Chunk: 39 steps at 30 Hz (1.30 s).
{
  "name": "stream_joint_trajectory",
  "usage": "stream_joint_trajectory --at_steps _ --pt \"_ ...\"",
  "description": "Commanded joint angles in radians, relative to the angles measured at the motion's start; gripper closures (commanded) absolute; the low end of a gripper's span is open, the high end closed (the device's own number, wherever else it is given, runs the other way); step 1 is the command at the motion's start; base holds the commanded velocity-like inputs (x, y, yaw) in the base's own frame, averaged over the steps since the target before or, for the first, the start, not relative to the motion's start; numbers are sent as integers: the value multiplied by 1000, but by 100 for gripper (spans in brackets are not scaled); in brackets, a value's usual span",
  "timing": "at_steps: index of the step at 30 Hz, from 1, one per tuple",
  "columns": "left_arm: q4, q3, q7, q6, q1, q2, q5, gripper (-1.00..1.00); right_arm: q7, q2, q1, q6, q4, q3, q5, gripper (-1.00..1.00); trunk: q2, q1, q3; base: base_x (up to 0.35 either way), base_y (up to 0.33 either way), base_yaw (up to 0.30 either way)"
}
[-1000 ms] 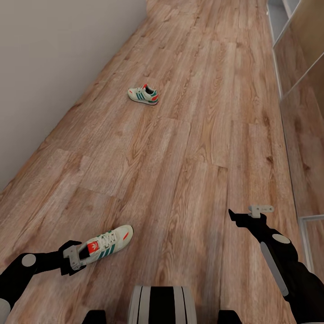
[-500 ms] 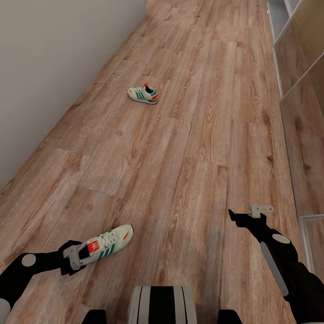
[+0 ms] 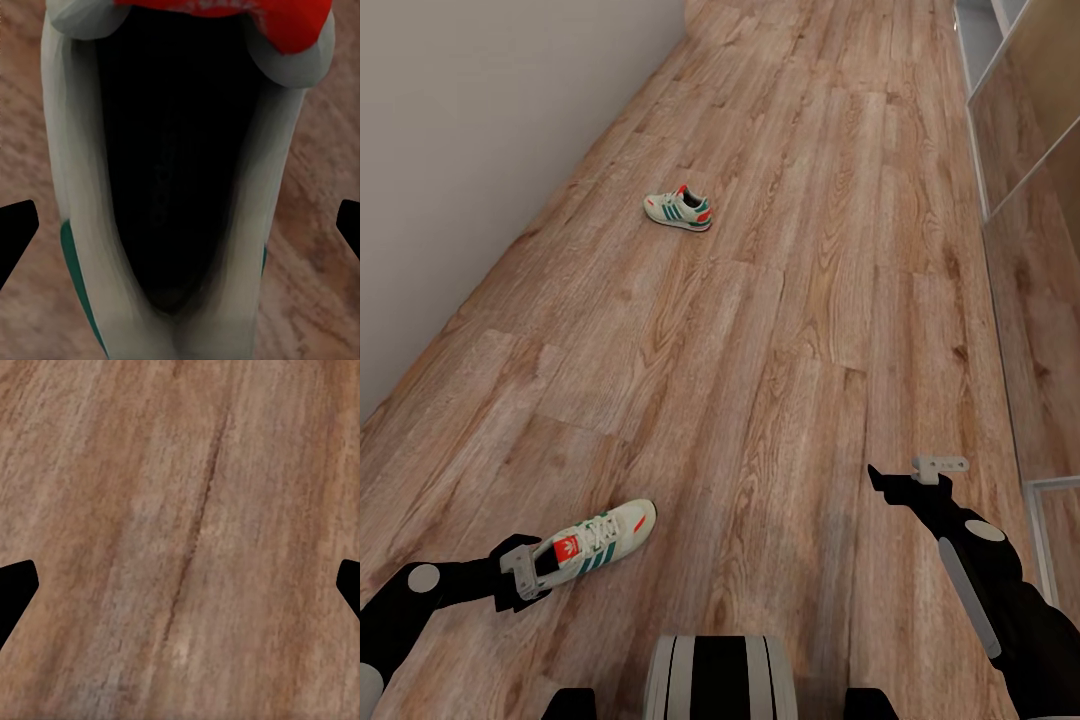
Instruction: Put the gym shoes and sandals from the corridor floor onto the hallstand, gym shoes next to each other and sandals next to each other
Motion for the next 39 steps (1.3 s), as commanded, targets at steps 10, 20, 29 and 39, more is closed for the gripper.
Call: stream_joint_trajectory --at_steps 10,20,29,39 --pt "0 8 3 -4 0 0 -9 -100 2 0 0 5 -1 -1 -6 -100 0 0 -1 0 0 0" --pt "0 10 34 -4 0 -1 -9 100 2 0 0 5 -1 -1 -6 -100 0 0 -1 0 0 0" --pt "0 10 35 -4 0 -1 -8 100 2 0 0 5 -2 -1 -6 -100 0 0 -1 0 0 0" --pt "-1 7 35 -4 0 -1 -8 100 2 0 0 5 -2 -1 -6 -100 0 0 -1 0 0 0"
